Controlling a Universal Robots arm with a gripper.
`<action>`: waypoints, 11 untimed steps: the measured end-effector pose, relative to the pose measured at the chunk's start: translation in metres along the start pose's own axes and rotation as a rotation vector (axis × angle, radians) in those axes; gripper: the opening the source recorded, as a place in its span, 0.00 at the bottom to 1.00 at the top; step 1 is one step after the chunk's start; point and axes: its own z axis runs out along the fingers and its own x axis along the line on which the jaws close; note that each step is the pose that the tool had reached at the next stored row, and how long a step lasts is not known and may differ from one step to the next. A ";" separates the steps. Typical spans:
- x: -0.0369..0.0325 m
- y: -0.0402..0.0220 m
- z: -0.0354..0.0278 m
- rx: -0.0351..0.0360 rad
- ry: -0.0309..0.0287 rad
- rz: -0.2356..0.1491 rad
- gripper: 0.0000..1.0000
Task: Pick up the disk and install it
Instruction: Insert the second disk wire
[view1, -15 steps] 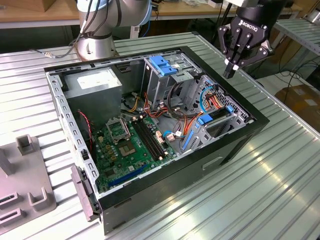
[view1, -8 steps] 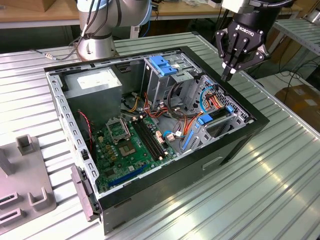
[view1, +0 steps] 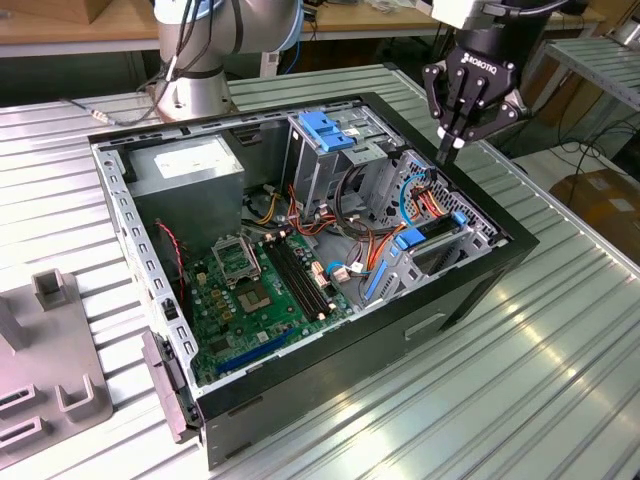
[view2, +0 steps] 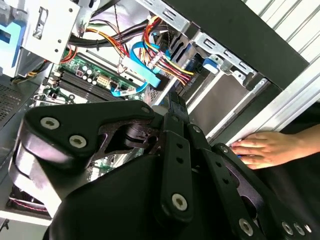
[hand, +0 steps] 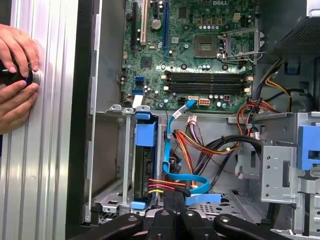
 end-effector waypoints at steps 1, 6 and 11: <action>-0.0030 0.0006 0.0011 -0.0001 0.0020 0.000 0.10; -0.0181 0.0015 0.0072 -0.0004 0.0170 -0.002 0.10; -0.0237 0.0010 0.0099 -0.0028 0.0705 -0.001 0.23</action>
